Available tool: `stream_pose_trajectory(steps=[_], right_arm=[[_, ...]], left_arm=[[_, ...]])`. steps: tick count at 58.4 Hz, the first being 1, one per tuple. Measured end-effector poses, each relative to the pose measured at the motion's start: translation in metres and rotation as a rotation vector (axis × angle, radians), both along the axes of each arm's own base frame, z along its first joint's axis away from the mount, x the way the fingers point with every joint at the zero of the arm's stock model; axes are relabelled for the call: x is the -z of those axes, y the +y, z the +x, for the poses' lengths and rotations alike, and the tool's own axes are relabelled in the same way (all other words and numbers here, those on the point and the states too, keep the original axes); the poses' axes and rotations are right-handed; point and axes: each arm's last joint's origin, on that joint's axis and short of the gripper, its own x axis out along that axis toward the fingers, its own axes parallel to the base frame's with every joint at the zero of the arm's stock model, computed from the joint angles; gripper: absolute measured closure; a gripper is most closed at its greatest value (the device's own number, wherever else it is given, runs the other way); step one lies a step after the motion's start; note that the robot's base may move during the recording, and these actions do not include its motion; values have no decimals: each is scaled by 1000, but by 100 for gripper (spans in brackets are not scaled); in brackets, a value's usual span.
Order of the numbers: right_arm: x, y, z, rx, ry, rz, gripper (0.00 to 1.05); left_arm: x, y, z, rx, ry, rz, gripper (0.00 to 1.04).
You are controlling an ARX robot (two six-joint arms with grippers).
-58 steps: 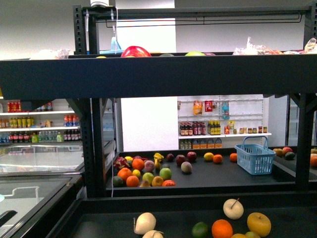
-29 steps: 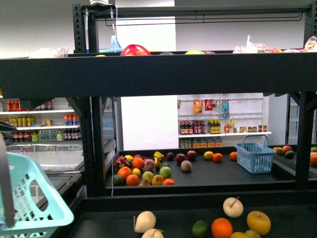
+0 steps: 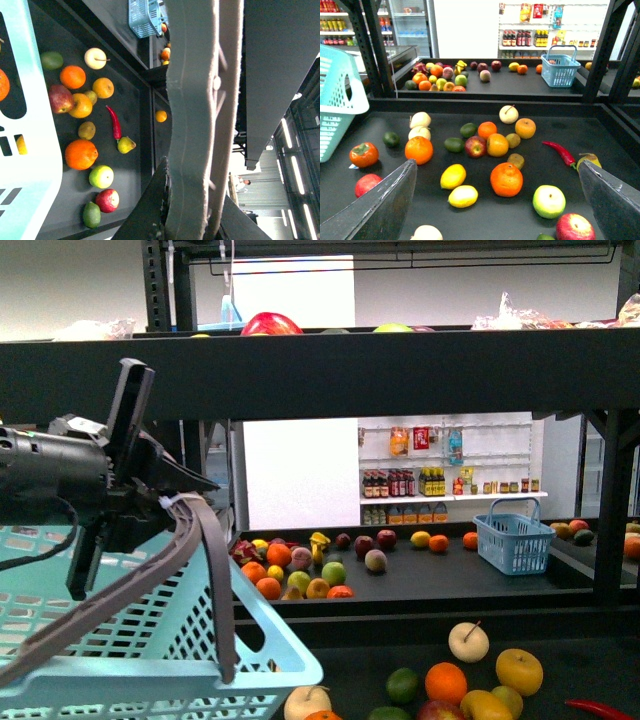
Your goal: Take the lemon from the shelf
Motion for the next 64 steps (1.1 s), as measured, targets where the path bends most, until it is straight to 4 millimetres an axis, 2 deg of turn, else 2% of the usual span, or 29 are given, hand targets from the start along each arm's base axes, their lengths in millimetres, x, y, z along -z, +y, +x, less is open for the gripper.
stream_pose_trajectory(steps=[19,39,54,61,64], right_arm=[[0,0,0,0,0,0,7],[0,0,0,0,0,0,7],[0,0,0,6,2,0,7],[7,0,4,284,283,2,7],[12,-1,7,331,349,-10,7]], left_arm=[[-4,-45,2,66,-15,-42,95],[5,-83,5,112,16,-67,95],[-1,-96,2,135,-10,-66,95],[-1,-97,2,134,-13,-64,95],[-1,-97,2,132,-13,-64,95]])
